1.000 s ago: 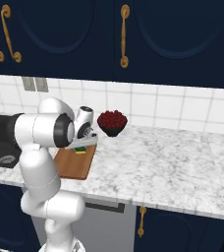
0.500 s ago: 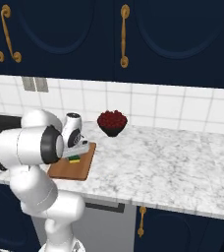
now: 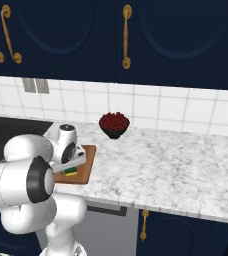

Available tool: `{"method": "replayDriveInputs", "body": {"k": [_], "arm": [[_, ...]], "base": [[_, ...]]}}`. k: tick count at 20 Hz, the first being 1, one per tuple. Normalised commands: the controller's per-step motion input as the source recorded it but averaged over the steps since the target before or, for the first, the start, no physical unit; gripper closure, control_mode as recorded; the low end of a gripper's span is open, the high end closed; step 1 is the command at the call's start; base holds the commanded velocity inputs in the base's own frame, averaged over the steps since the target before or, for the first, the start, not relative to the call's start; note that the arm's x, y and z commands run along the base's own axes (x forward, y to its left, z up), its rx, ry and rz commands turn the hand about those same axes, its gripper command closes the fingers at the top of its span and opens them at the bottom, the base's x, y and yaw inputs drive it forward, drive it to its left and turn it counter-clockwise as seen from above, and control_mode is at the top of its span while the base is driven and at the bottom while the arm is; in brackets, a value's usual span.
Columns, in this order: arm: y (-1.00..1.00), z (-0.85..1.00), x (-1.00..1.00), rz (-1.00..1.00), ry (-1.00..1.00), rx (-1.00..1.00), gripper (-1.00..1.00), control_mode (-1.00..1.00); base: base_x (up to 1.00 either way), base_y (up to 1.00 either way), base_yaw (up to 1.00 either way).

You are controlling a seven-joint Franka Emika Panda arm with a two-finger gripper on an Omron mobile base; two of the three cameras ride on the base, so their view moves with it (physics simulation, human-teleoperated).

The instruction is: Pick up the sponge from the counter and clean the cutting board by briefly scrubbing or pressing down on the cutting board. Once finished, release the sponge.

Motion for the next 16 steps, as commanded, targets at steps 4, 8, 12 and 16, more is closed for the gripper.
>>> {"method": "replayDriveInputs", "body": {"k": [4, 8, 12, 16], "arm": [[0.00, -0.10, -0.11, 0.13, 0.04, 0.03, 1.00, -1.00], [0.00, -0.16, -0.24, 0.14, 0.04, 0.06, 1.00, -1.00], [0.00, -0.01, -0.54, 0.10, 0.00, 0.02, 1.00, -1.00], [0.27, 0.00, -0.65, 0.08, 0.00, 0.00, 1.00, -1.00]], "base": [[0.00, 0.00, 0.00], [0.00, 0.00, 0.00], [0.00, 0.00, 0.00], [0.00, 0.00, 0.00]]}}
